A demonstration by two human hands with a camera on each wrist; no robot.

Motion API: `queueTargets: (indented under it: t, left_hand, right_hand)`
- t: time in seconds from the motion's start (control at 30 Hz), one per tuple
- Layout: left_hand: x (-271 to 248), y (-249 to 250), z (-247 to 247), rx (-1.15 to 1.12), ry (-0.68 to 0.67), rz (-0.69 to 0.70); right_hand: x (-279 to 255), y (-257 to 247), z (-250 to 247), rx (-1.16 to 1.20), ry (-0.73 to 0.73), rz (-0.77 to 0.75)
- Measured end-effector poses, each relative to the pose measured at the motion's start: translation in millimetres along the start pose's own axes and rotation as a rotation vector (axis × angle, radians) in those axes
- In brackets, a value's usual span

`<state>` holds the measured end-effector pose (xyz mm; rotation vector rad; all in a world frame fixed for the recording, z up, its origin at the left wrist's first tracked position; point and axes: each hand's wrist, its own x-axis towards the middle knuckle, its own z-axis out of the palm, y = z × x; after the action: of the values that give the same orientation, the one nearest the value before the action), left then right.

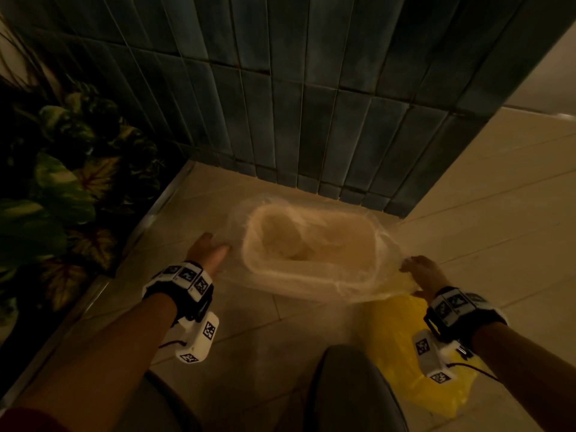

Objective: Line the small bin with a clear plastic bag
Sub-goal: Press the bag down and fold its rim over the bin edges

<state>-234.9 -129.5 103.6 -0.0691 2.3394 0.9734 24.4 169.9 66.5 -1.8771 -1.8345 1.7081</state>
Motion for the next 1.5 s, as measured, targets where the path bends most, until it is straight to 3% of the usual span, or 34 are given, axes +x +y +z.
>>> queueTargets:
  t: [0.1, 0.17, 0.23, 0.37, 0.47, 0.53, 0.6, 0.67, 0.8, 0.93, 1.1, 1.2, 1.3, 1.4, 1.5]
  left_hand:
    - [-2, 3, -6, -0.368, -0.113, -0.172]
    - [8, -3, -7, -0.368, -0.099, -0.129]
    - [20, -12, -6, -0.292, -0.035, -0.021]
    - [29, -17, 0, -0.156, 0.055, 0.089]
    - [31, -19, 6, 0.136, 0.147, 0.212]
    - [34, -22, 10, 0.221, 0.195, 0.243]
    - [34, -24, 12, 0.236, 0.155, 0.196]
    - [33, -22, 13, 0.136, 0.071, 0.085]
    - [23, -19, 9, -0.451, -0.175, -0.17]
    - [24, -22, 2, -0.711, -0.136, -0.237]
    - [18, -18, -5, -0.78, -0.102, -0.205]
    - [16, -23, -4, -0.682, -0.212, -0.17]
    - [10, -26, -1, -0.599, -0.373, -0.219]
    - [4, -24, 3, -0.509, -0.471, -0.221]
    - [3, -19, 7, -0.442, -0.359, -0.136]
  right_hand:
    - [-1, 6, -2, 0.451, -0.162, 0.126]
    - [-7, 8, -3, 0.476, -0.199, 0.039]
    - [-13, 9, 0, 0.349, -0.152, -0.111]
    - [-6, 10, 8, 0.008, 0.004, -0.265]
    - [-5, 2, 14, -0.322, 0.051, -0.304]
    - [-8, -3, 17, -0.347, 0.056, -0.331]
    - [-9, -4, 19, -0.175, -0.011, -0.328]
    - [-9, -1, 21, 0.036, -0.089, -0.188]
    - [-6, 3, 9, 0.432, -0.295, -0.024]
    - [-8, 6, -3, 0.605, -0.355, -0.067]
    - [-8, 12, -10, 0.591, -0.285, -0.125]
    - [-8, 15, -6, 0.511, -0.351, -0.086]
    - [-19, 10, 3, 0.446, -0.432, -0.037]
    - [-25, 6, 10, 0.289, -0.436, -0.112]
    - [-27, -2, 18, 0.089, -0.353, -0.191]
